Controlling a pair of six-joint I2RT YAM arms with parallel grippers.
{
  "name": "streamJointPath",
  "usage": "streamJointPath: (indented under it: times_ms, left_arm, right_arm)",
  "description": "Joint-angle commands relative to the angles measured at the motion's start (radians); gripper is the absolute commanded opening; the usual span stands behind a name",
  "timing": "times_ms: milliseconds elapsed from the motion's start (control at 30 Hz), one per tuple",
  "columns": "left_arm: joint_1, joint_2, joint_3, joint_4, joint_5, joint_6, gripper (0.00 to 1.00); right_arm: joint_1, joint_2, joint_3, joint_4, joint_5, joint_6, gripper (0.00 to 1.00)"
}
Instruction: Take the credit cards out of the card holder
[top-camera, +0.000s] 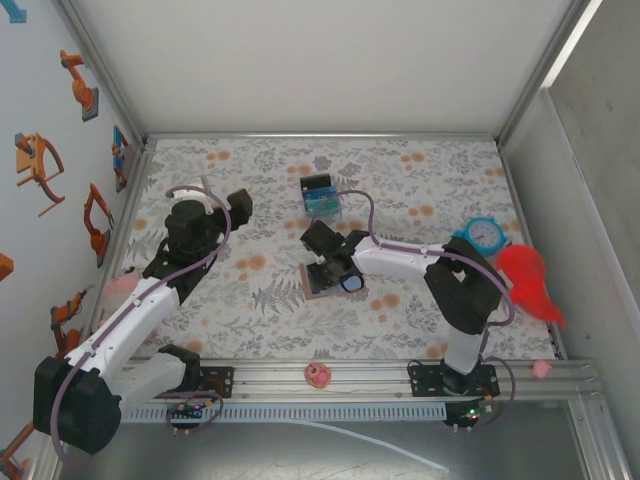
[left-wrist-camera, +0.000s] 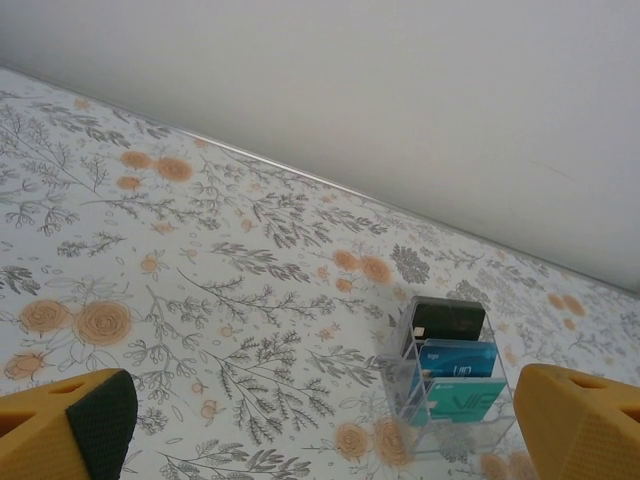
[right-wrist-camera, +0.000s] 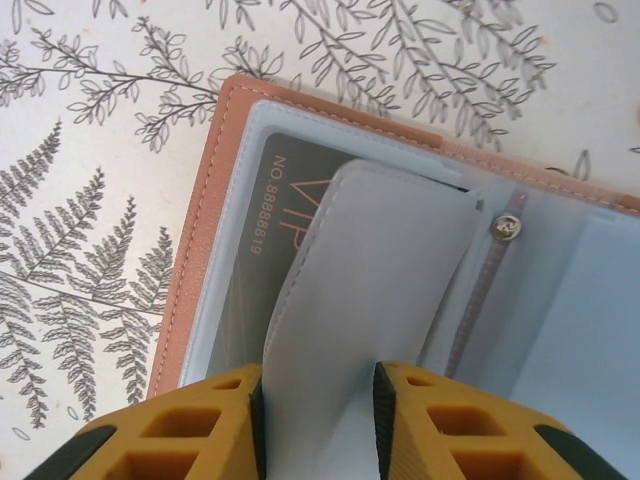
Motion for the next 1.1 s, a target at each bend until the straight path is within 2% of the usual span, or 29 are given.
streamJointPath:
  times_ms: [0, 167, 367, 633, 833, 967, 1067]
  left_arm:
    - [-0.003, -0.016, 0.015, -0.013, -0.018, 0.011, 0.97]
    - [-0.009, -0.02, 0.007, -0.014, -0.003, 0.037, 0.97]
    - [-0.034, -0.006, 0.013, -0.031, -0.003, 0.075, 0.97]
    - [-0.088, 0.024, -0.001, -0.06, 0.007, 0.094, 0.97]
    - [-0.204, 0.069, -0.026, -0.089, -0.069, 0.127, 0.97]
    - [-0.3, 0.141, -0.029, -0.11, -0.108, 0.145, 0.97]
    - [-0.365, 0.203, -0.029, -0.124, -0.139, 0.133, 0.97]
  right_arm:
    - [0.002, -0.038, 0.013, -0.038, 0.082, 0.009, 0.35]
    - [-0.008, -0.072, -0.003, -0.044, 0.132, 0.032, 0.39]
    - [-0.036, -0.13, -0.052, -0.042, 0.171, 0.062, 0.39]
    - [-0.109, -0.173, -0.125, -0.024, 0.148, 0.111, 0.37]
    - [-0.157, -0.207, -0.177, -0.002, 0.116, 0.142, 0.32]
    - [-0.196, -0.246, -0.204, 0.023, 0.06, 0.159, 0.24]
    - [-0.217, -0.285, -0.223, 0.057, 0.013, 0.174, 0.22]
